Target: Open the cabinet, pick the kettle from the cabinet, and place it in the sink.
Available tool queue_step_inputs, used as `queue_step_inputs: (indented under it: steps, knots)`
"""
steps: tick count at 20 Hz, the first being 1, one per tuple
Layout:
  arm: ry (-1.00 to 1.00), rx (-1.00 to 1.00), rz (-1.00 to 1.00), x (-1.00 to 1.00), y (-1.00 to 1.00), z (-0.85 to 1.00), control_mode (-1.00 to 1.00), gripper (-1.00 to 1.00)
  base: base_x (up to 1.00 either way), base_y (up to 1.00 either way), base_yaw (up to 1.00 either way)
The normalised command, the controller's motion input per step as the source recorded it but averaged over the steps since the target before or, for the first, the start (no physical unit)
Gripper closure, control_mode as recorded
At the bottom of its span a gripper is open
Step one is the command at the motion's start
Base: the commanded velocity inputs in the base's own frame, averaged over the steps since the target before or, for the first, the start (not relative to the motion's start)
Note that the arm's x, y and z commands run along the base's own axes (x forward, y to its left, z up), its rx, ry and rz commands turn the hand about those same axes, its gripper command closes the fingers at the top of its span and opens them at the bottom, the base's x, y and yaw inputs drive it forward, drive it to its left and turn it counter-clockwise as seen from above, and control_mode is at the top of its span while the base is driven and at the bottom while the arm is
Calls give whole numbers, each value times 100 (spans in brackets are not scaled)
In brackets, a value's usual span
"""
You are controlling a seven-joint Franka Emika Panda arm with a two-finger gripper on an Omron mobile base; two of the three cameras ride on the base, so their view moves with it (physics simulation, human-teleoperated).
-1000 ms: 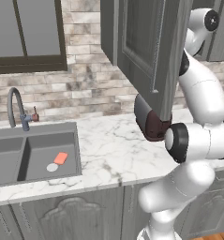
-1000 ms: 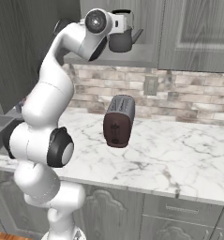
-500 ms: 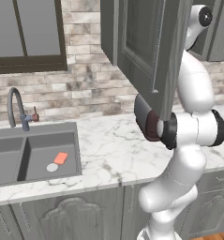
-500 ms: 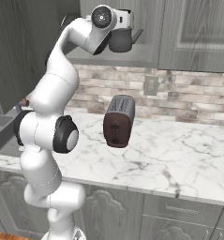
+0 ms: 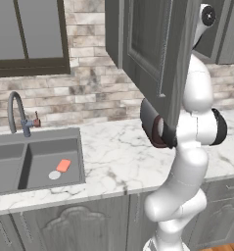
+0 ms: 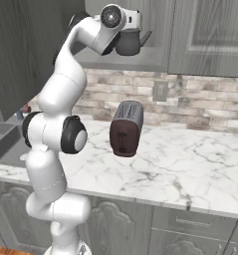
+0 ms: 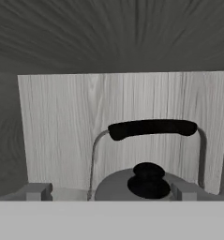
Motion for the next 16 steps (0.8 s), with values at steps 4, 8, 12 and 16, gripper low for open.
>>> queue_step_inputs:
  steps: [4,8,12,16]
  knots:
    - [0,0,0,34,0,-2,-100,-100,0,0,0]
    - [0,0,0,32,0,0,-100,-100,0,0,0]
    - [0,0,0,32,2,0,-100,-100,0,0,0]
    - [0,0,0,32,0,0,-100,-100,0,0,0]
